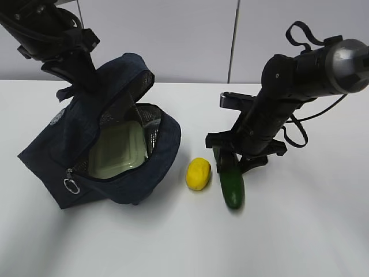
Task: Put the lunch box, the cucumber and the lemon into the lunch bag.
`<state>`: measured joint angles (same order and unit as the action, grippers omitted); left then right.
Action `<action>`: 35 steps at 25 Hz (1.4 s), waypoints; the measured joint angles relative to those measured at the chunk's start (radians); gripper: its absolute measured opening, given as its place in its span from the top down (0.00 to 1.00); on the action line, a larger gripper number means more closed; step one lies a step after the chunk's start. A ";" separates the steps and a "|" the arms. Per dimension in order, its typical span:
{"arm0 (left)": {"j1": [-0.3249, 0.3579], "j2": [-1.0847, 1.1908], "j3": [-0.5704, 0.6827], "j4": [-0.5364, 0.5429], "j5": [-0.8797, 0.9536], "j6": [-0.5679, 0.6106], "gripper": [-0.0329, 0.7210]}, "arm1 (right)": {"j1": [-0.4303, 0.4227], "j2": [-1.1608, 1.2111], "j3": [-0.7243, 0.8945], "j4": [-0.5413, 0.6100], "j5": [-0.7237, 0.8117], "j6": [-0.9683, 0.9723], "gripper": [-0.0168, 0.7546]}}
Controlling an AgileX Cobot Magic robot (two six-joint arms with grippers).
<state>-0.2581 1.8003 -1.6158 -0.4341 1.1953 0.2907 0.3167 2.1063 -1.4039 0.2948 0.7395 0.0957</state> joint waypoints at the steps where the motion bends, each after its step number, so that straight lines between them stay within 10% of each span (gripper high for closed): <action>1: 0.000 0.000 0.000 0.000 0.001 0.000 0.96 | 0.000 0.000 0.000 0.000 0.000 0.000 0.53; 19: 0.000 0.000 0.000 0.000 0.003 0.000 0.96 | 0.000 -0.162 -0.086 -0.012 0.171 -0.075 0.61; 35: 0.000 0.000 0.000 0.000 0.005 0.000 0.96 | 0.000 -0.265 0.047 0.728 0.221 -0.595 0.61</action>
<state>-0.2581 1.8003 -1.6158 -0.4341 1.1998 0.2907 0.3167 1.8409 -1.3570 1.0230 0.9603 -0.4996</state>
